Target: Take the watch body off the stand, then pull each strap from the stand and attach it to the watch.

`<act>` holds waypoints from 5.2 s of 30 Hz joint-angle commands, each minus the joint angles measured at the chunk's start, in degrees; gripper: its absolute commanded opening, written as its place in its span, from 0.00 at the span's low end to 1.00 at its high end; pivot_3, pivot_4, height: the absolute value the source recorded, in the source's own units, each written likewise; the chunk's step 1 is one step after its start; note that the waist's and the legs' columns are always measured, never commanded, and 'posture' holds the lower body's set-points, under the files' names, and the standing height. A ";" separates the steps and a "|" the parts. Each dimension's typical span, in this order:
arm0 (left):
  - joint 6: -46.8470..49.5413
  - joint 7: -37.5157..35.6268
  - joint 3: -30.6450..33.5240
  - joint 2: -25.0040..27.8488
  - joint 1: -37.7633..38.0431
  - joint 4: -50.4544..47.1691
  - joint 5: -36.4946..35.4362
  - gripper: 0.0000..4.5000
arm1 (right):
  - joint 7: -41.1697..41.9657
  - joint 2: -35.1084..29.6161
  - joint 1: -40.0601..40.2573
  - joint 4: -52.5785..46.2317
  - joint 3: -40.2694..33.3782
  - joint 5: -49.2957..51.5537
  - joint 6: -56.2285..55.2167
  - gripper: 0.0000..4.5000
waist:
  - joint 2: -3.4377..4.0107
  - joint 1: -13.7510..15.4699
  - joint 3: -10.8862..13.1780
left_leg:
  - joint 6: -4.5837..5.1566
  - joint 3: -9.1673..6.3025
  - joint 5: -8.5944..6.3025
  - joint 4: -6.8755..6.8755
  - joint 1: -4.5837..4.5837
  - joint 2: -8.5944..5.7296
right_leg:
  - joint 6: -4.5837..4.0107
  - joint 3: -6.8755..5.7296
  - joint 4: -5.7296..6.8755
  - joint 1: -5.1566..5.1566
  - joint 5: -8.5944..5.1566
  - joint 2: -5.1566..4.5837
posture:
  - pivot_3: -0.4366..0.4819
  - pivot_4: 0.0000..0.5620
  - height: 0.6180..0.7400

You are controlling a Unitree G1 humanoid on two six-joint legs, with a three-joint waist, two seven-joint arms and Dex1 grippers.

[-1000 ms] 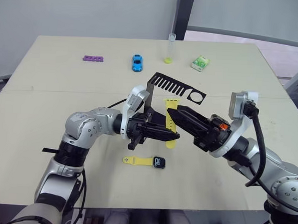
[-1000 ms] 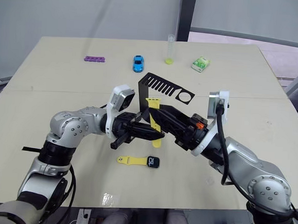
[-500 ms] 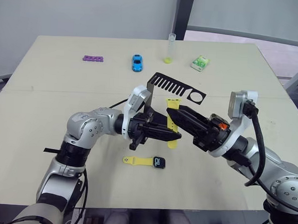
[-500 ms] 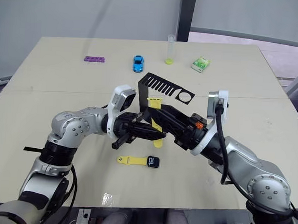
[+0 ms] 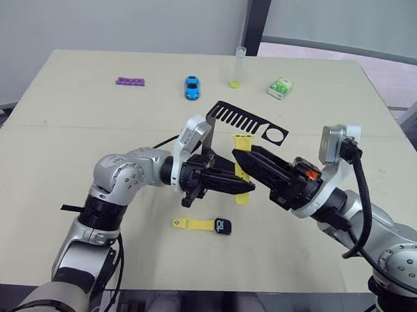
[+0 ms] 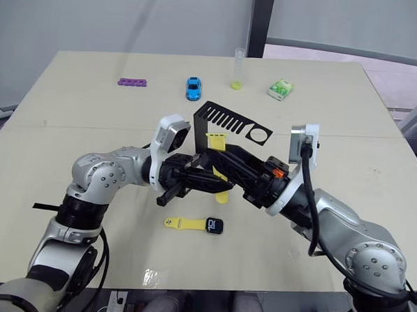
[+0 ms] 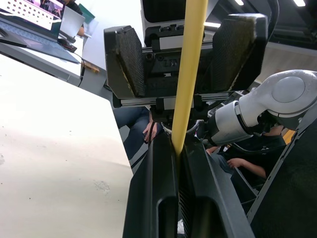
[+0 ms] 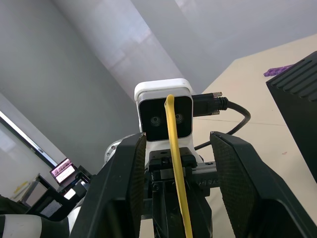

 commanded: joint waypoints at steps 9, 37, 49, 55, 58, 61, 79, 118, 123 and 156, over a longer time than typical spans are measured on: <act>-0.37 0.17 1.56 -0.08 -1.12 -1.47 -1.16 0.00 | -0.24 0.45 -0.71 -1.74 -1.35 1.21 -2.08 0.09 | 0.00 0.00 0.00 | 0.00 0.00 0.00 0.00 0.00 0.00 | 0.00 0.00 0.00 0.00 0.00 0.00 | 0.48 0.27 1.00; -0.60 0.68 1.64 -1.02 -1.51 -0.69 -0.92 0.00 | -0.20 0.79 -1.03 -1.45 -1.00 1.21 -2.40 0.04 | 0.00 0.00 0.00 | 0.00 0.00 0.00 0.00 0.00 0.00 | 0.00 0.00 0.00 0.00 0.00 0.00 | 0.48 0.27 1.00; -0.69 0.54 1.70 -1.05 -1.59 -0.61 -0.64 0.00 | -0.12 1.13 -1.93 -1.06 -1.36 1.42 -2.56 0.04 | 0.00 0.00 0.00 | 0.00 0.00 0.00 0.00 0.00 0.00 | 0.00 0.00 0.00 0.00 0.00 0.00 | 0.48 0.27 1.00; -0.99 -0.57 0.79 0.52 -1.03 -1.53 0.25 0.07 | 0.39 0.44 -2.22 -1.12 -1.85 1.56 -2.31 0.02 | 0.00 -0.01 0.00 | 0.00 0.00 0.00 0.00 0.00 0.00 | 0.00 0.00 0.00 0.00 0.00 0.00 | 0.48 0.27 1.00; -1.61 -2.55 1.18 3.50 -1.15 -1.60 0.78 0.29 | 1.51 -1.34 -2.00 -1.67 -2.80 1.46 -1.60 0.00 | 0.00 -0.09 0.00 | 0.00 0.00 0.00 0.00 0.00 0.00 | 0.00 0.00 0.00 -0.01 0.00 0.00 | 0.48 0.27 1.00; -4.77 -5.16 0.55 7.93 -1.02 -1.85 3.49 0.61 | 3.79 -5.01 -1.24 -2.84 -4.37 1.04 -0.36 0.00 | 0.01 -0.07 0.00 | 0.00 0.00 0.00 -0.02 0.00 0.00 | 0.00 0.00 0.00 -0.03 0.00 0.01 | 0.48 0.27 1.00; -23.57 3.68 -12.08 10.92 12.49 -10.57 26.86 0.98 | 29.17 -25.70 20.41 -11.75 -15.80 -16.15 5.03 0.00 | -0.08 1.53 0.06 | 0.07 0.07 -0.03 -0.03 -0.04 0.02 | 0.00 0.05 -0.12 0.05 0.00 0.02 | 0.48 0.27 1.00; -24.82 12.45 -19.41 6.20 17.70 -12.39 41.17 0.80 | 43.29 -23.11 35.82 -12.08 -14.71 -44.97 -1.16 0.00 | -0.12 1.77 0.07 | 0.07 0.10 -0.03 0.04 0.03 -0.01 | 0.01 0.06 -0.02 0.08 0.00 0.02 | 0.48 0.27 1.00; -24.53 12.57 -19.51 5.98 17.68 -12.51 41.35 0.80 | 43.07 -22.79 35.73 -12.30 -14.70 -44.80 -0.90 0.00 | -0.12 1.77 0.06 | 0.07 0.10 -0.03 0.05 0.04 -0.01 | 0.01 0.06 -0.01 0.10 0.00 0.02 | 0.48 0.27 1.00; 19.95 0.24 -7.38 3.16 -5.20 17.81 16.99 0.35 | 39.38 -21.29 24.03 -15.43 -3.17 -68.13 -11.75 0.00 | -0.13 1.46 0.06 | 0.07 0.11 -0.03 0.11 0.01 -0.07 | 0.01 -0.02 0.13 -0.02 0.00 0.07 | 0.48 0.27 1.00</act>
